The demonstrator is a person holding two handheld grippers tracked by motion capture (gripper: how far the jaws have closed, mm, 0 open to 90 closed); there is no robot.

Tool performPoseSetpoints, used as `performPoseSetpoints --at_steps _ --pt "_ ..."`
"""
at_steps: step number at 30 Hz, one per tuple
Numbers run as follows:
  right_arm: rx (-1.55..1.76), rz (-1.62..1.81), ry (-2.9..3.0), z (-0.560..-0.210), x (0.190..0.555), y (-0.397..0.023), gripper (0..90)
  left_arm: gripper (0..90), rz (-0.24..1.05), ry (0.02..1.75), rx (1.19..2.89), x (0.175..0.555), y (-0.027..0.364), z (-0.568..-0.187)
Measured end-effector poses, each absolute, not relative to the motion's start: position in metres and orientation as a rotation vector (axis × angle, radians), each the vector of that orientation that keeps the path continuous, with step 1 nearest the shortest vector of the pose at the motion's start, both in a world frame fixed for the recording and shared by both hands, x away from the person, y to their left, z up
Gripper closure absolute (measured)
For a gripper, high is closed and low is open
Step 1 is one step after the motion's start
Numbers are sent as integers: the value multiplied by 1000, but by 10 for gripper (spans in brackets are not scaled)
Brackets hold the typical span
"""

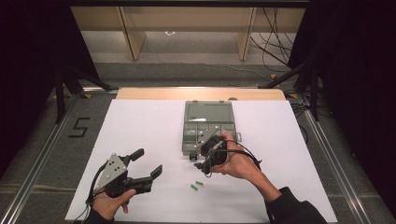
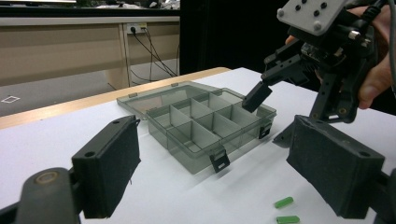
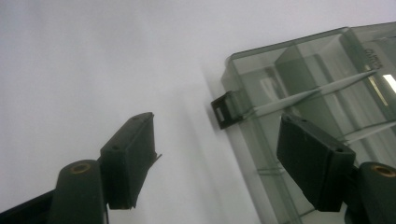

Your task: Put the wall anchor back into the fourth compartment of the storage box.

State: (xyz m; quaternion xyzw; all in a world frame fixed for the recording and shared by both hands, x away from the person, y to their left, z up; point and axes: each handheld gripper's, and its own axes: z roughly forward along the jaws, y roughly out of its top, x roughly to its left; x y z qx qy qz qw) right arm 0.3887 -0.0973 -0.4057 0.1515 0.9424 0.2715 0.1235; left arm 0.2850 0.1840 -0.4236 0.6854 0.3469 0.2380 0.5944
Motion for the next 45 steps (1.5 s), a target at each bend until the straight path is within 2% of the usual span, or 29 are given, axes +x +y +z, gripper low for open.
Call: performPoseSetpoints --at_steps 19,30,36,42,44,45 --pt "355 595 2928 -436 374 -81 393 158 558 801 1591 285 184 -423" --pt "391 529 2988 -453 373 -77 558 158 556 802 1593 285 184 -423" --pt "376 508 3006 -455 370 -74 594 158 556 800 1593 285 184 -423" --pt "371 473 3043 -460 369 -74 686 159 556 800 1592 285 184 -423" --pt "359 469 3035 -461 369 -73 689 158 555 801 1593 285 184 -423" --pt "354 470 3037 -461 369 -74 730 159 555 801 1594 285 184 -423"
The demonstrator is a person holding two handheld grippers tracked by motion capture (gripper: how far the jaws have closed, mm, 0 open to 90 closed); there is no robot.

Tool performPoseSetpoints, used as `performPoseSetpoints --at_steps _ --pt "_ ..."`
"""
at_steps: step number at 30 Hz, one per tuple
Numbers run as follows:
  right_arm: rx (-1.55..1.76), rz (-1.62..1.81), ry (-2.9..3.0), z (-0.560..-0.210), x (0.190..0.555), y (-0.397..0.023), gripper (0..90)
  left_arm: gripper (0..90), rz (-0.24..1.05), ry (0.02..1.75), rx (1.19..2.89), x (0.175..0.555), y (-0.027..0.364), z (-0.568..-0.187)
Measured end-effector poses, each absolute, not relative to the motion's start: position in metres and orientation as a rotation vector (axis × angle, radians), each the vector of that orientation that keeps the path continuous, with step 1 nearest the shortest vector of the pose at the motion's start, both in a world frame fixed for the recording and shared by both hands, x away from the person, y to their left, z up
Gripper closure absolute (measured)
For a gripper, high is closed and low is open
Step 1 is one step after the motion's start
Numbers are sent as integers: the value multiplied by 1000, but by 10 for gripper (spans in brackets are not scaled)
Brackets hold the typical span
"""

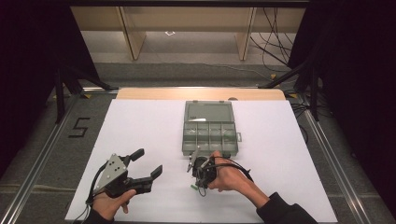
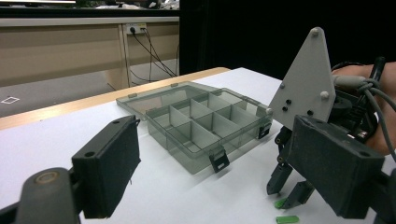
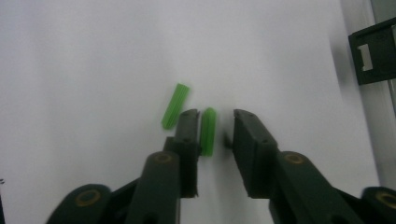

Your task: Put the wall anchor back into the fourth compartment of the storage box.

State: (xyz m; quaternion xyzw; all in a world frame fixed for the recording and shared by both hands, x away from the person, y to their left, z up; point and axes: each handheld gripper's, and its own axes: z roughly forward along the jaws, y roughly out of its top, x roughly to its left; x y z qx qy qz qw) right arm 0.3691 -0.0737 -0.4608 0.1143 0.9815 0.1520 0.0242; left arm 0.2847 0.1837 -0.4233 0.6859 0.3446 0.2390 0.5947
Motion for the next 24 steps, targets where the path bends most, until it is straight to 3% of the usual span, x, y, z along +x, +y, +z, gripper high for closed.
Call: performPoseSetpoints --at_steps 11,24 --pt "291 422 3051 -460 372 -71 839 159 554 806 1594 285 184 -424" --pt "303 425 3050 -458 372 -70 844 159 554 808 1591 285 184 -424"
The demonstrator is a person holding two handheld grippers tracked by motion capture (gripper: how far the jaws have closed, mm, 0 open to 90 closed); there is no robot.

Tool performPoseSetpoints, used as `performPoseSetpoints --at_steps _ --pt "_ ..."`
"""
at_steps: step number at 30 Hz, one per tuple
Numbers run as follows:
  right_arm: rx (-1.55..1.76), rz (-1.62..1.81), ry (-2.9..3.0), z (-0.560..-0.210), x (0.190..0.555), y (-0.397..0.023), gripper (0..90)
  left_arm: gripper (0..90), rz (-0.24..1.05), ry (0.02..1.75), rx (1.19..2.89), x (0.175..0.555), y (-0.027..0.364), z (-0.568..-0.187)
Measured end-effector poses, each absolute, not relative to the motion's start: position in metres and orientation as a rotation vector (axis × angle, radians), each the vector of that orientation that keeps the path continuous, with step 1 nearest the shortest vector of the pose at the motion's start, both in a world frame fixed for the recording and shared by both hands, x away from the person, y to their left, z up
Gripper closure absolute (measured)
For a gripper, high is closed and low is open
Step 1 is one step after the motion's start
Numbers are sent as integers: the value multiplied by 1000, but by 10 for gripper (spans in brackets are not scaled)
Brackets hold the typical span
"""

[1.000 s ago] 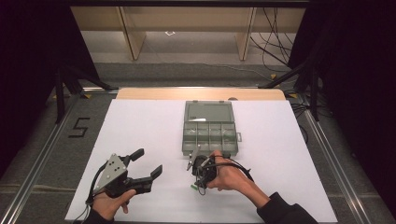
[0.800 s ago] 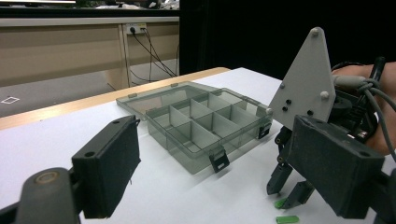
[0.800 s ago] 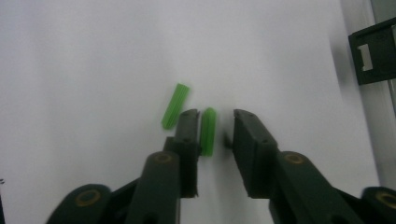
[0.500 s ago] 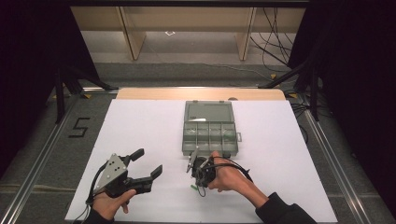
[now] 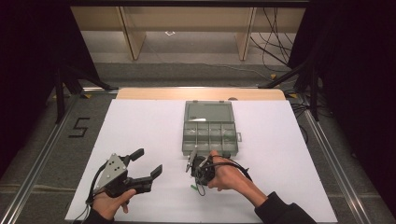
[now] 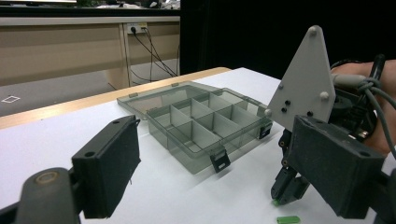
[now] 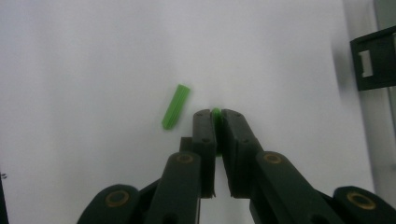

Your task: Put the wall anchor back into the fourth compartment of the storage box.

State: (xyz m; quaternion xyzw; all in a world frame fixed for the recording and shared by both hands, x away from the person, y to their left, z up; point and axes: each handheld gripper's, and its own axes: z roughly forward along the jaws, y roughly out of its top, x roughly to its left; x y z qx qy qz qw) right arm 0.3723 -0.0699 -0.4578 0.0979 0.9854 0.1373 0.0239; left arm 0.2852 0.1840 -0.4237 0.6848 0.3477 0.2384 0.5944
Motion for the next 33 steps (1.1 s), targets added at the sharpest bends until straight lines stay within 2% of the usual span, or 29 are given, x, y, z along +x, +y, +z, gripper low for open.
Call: performPoseSetpoints --at_steps 33 --pt "421 624 2881 -408 400 -102 844 159 552 808 1590 285 184 -424"
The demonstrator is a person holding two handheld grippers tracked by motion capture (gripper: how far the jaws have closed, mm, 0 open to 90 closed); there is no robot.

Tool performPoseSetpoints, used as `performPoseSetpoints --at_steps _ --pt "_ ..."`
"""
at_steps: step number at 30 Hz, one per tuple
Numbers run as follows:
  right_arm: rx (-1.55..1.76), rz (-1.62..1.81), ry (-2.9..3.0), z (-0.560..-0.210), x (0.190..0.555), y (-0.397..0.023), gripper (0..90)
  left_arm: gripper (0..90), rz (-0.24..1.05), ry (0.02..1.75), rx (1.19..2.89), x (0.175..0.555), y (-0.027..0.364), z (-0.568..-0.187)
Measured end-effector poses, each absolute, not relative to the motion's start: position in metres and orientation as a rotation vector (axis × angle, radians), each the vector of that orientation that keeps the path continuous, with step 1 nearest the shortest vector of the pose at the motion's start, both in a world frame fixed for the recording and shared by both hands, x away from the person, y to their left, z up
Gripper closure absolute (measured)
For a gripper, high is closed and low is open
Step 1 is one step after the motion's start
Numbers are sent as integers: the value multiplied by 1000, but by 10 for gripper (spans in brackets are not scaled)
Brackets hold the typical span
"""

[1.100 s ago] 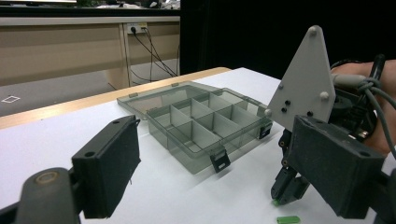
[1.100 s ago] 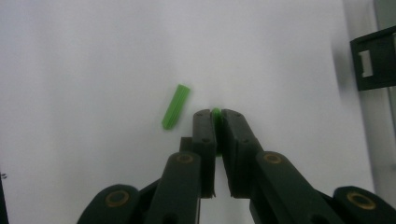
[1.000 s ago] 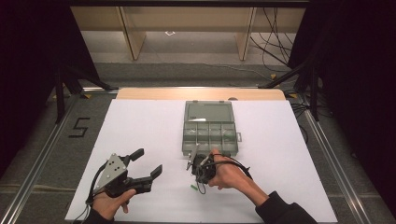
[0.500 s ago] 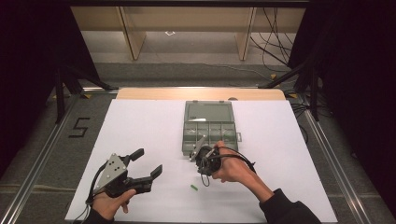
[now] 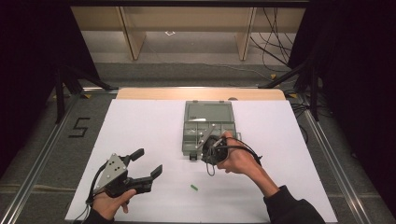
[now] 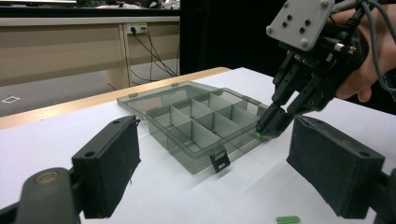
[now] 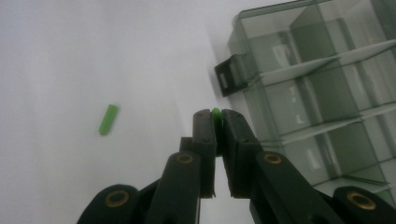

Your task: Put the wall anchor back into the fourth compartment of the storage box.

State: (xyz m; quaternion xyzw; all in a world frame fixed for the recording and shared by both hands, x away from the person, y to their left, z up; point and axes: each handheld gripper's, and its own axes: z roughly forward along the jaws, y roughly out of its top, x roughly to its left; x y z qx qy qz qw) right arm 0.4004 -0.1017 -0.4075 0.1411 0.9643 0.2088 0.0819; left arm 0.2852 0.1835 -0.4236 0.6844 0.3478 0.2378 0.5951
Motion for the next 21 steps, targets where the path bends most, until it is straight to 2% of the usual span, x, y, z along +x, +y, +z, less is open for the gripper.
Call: performPoseSetpoints --at_steps 21 --pt "569 697 2761 -390 434 -129 844 159 555 807 1594 285 184 -424"
